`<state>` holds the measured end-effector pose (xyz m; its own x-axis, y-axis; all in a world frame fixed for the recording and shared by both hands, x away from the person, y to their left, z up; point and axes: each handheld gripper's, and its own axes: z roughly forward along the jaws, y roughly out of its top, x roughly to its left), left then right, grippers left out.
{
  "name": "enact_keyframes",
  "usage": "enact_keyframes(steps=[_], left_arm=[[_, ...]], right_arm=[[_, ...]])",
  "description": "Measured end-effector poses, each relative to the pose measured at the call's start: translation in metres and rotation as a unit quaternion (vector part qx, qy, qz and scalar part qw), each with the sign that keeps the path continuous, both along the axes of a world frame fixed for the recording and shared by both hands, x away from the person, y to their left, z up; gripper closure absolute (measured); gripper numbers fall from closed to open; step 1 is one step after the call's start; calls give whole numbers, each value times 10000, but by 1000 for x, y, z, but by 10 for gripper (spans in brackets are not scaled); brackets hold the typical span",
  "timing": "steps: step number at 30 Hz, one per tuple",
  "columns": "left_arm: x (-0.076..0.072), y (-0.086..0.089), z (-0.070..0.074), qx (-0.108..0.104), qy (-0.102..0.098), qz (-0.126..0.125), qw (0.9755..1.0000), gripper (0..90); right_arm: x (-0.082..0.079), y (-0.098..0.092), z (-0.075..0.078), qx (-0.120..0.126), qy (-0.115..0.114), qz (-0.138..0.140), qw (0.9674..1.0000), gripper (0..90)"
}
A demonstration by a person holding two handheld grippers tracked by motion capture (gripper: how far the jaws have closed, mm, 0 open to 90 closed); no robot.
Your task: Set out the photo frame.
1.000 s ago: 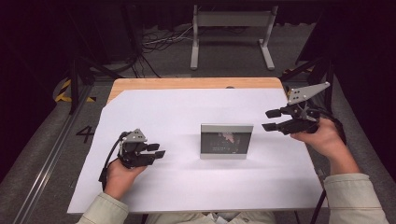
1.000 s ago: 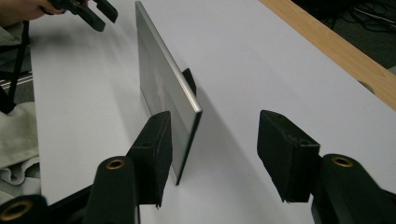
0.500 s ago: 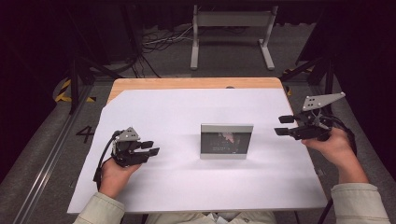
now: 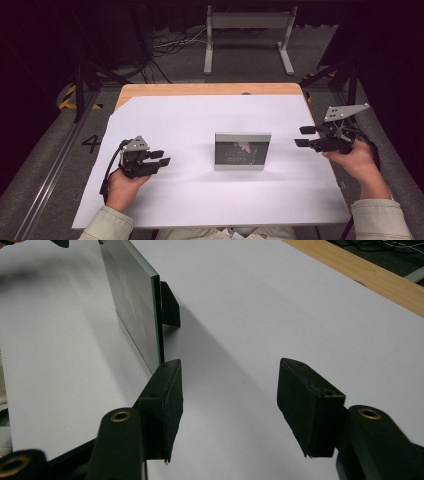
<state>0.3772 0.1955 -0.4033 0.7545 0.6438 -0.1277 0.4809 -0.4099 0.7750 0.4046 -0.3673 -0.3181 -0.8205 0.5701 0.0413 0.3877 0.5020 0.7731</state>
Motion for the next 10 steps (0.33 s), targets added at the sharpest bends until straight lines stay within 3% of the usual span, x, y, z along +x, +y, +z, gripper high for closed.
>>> enact_keyframes(steps=[10], left_arm=[[-1,1,1,-28,-19,48,10000,568]], right_arm=[[-3,2,-2,83,-45,-26,10000,428]])
